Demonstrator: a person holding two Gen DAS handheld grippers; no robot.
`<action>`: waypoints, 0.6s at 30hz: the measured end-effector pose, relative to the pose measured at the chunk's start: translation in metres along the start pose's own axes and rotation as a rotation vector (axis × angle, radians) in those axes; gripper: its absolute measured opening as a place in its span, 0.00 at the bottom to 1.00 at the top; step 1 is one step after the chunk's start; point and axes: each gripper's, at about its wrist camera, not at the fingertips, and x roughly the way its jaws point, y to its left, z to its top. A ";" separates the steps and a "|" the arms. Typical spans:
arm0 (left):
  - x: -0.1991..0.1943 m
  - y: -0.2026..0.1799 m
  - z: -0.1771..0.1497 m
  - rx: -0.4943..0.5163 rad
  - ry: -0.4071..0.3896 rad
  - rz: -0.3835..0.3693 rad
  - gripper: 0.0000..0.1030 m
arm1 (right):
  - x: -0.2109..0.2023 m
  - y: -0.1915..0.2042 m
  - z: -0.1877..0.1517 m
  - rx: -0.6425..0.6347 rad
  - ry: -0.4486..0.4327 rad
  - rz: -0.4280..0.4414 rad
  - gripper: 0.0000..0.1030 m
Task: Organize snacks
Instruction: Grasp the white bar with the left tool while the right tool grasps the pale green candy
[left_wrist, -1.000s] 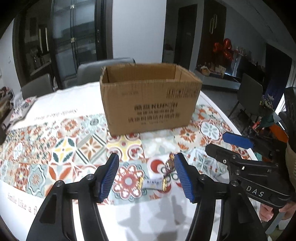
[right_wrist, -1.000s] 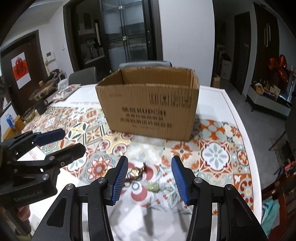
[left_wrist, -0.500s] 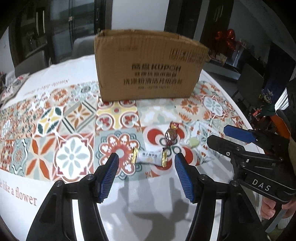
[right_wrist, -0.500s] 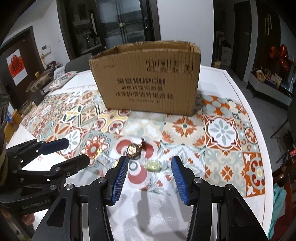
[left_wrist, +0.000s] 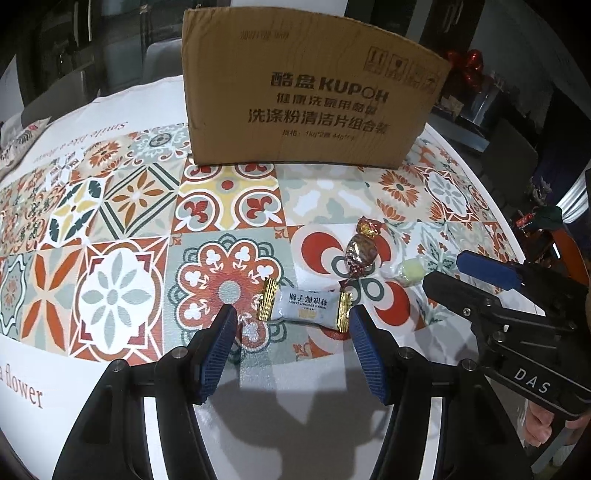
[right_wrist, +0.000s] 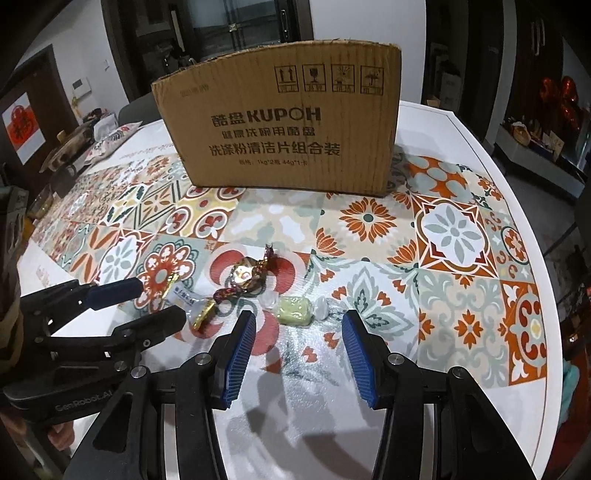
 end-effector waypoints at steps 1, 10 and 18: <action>0.002 0.001 0.001 -0.003 0.003 0.003 0.60 | 0.002 0.000 0.001 -0.004 0.002 -0.002 0.48; 0.015 -0.002 0.005 -0.002 0.004 0.016 0.60 | 0.016 0.000 0.005 -0.006 0.027 0.015 0.48; 0.016 -0.007 0.002 0.022 -0.041 0.049 0.45 | 0.026 -0.002 0.007 0.005 0.044 0.023 0.48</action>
